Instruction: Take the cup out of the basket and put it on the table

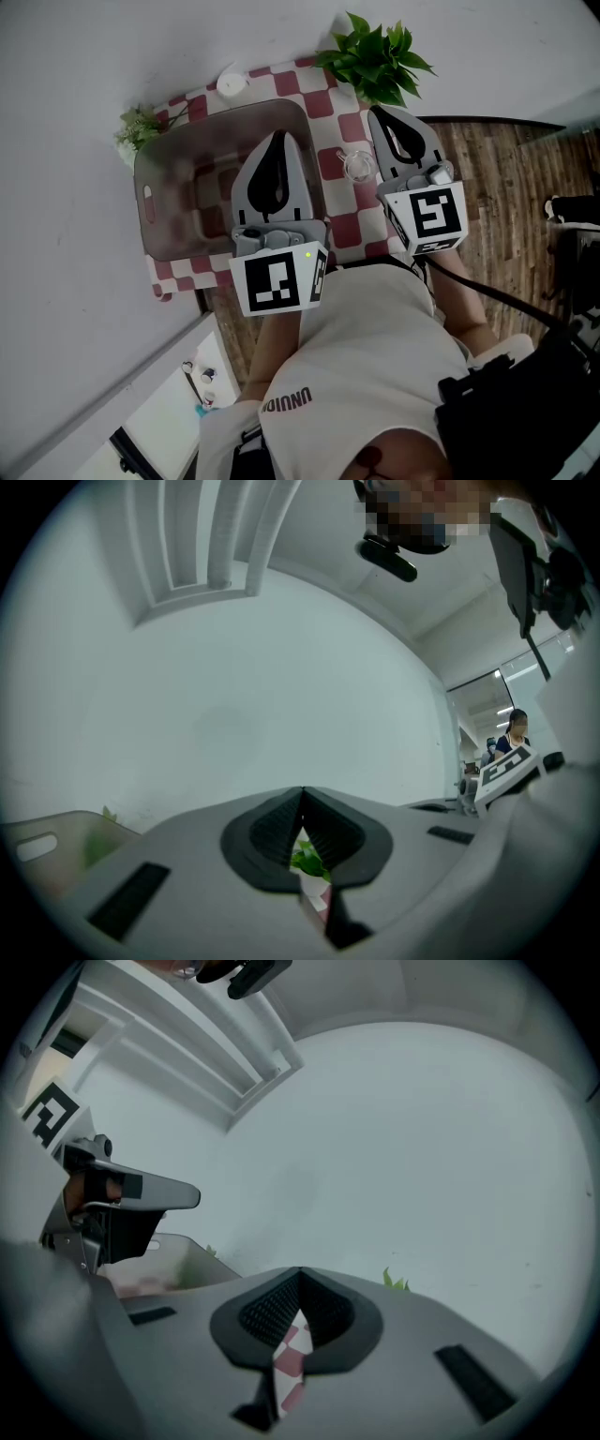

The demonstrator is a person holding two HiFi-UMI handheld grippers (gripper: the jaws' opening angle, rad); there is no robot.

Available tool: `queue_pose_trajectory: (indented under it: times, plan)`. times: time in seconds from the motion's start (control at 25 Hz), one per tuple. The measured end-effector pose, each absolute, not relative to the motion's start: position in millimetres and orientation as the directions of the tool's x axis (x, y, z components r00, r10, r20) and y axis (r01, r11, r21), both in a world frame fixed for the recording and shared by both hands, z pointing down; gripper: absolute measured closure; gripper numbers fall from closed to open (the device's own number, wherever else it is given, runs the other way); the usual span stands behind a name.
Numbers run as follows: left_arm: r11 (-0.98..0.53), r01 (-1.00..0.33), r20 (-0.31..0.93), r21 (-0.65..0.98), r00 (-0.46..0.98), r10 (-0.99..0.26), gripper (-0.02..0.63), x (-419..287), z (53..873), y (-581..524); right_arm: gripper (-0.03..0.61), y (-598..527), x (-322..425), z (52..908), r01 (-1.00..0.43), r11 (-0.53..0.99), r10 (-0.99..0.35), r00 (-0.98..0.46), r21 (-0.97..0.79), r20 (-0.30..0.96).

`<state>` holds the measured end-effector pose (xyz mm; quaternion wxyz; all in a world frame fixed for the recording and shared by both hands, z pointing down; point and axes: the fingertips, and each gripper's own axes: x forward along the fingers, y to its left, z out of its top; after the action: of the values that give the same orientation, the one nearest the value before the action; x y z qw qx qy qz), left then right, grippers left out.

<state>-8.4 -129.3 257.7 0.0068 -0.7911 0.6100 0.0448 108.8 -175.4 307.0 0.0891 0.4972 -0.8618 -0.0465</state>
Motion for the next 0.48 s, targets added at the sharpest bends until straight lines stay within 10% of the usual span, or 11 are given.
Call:
queue_pose_trajectory:
  times: [0.48]
  plan:
    - [-0.25,-0.967,-0.08,0.045,0.246,-0.966,0.601,-9.7,256.8,-124.8,0.563,-170.4,106.8,307.8,-0.846,0.509,-0.861,-0.498,0.158,0.105]
